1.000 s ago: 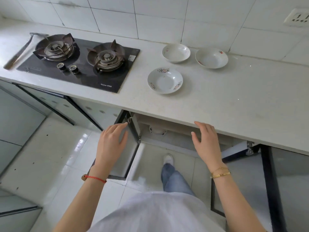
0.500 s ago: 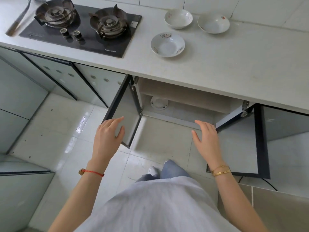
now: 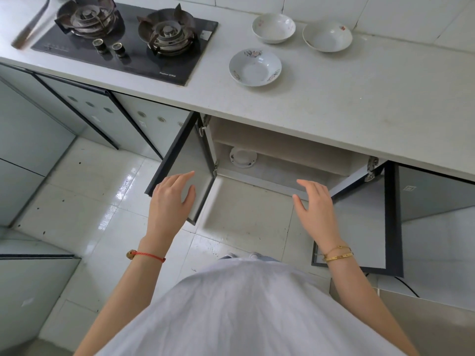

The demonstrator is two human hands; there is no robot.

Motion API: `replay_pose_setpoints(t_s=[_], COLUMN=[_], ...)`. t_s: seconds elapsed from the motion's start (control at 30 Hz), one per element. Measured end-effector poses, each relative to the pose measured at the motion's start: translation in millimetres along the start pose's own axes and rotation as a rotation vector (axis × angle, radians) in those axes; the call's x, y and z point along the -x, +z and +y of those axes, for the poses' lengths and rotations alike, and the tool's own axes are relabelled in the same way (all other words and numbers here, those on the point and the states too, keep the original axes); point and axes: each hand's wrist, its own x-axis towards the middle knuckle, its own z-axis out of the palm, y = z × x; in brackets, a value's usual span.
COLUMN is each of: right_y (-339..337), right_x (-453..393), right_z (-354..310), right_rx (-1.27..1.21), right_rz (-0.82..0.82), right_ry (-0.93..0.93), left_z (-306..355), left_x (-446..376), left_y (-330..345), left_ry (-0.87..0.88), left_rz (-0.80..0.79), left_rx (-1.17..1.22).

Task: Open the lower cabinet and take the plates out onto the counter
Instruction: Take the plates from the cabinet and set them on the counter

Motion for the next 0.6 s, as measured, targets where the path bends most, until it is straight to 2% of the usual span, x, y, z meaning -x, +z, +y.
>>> replay_pose_setpoints(t_s=[0.37,0.6], right_y=[0,54], right_x=[-27,-71], right_z=[30,66], right_rx=[-0.007,-0.005], right_rz=[-0.048,-0.122], right_ry=[0.006,0.063], left_z=[22,-1], left_x=[-15,-49], left_y=[33,91], left_ry=[-0.025,-0.106], left_rz=[-0.008,-0.015], left_rx=[-0.025,-0.002])
